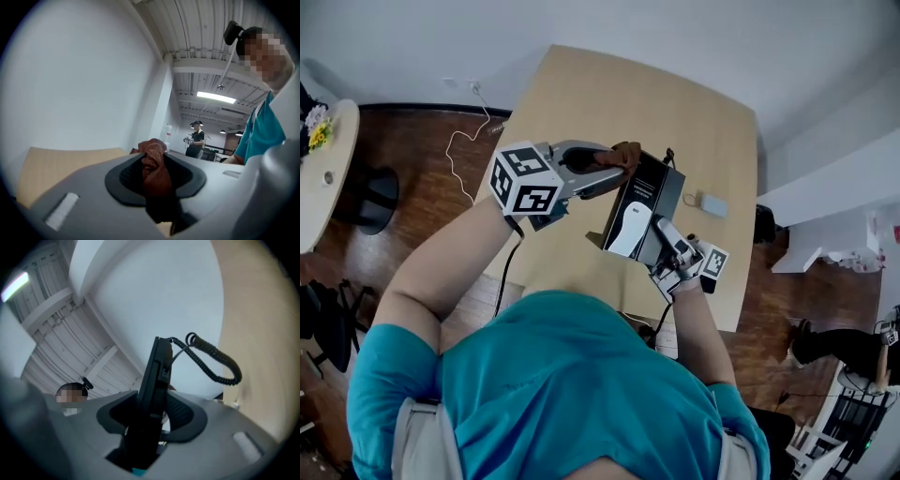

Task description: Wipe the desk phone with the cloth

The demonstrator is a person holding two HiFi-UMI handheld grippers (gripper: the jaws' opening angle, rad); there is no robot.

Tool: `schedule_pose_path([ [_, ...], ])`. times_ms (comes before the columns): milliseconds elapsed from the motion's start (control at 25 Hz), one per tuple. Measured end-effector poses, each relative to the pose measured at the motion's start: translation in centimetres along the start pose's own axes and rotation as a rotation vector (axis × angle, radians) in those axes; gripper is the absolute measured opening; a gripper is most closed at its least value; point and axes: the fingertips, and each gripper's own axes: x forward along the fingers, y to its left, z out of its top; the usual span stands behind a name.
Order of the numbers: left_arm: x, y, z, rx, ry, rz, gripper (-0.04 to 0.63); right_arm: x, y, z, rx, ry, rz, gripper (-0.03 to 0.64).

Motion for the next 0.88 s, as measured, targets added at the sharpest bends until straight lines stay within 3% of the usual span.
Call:
schedule_pose_path([
  [280, 0.1, -4.6, -4.8, 0.043, 0.137, -0.094, 0.123, -1.5, 1.3, 5.1, -0.063, -0.133, 0.019, 0.183],
  [440, 0.8, -4.5, -3.9, -0.001, 0.115, -0.109, 0.123, -1.1, 2.3, 6.5, -0.101, -0.093, 0.016, 0.183],
  [560, 0.6, -4.4, -3.2, 0.002, 0.085, -0.080, 0.123, -0.6, 2.4, 6.3, -0.106, -0.114, 0.016, 0.184],
  [680, 0.4, -3.7, -5.1, -0.029, 0.082, -0.021, 0.123, -1.0, 2.6, 6.5, -0.129, -0.142, 0.003, 0.183],
  [880, 0.0, -0.7, -9.0, -0.066, 0.149, 0.090, 0.123, -0.6, 3.3, 6.3, -0.134, -0.138, 0.014, 0.184],
])
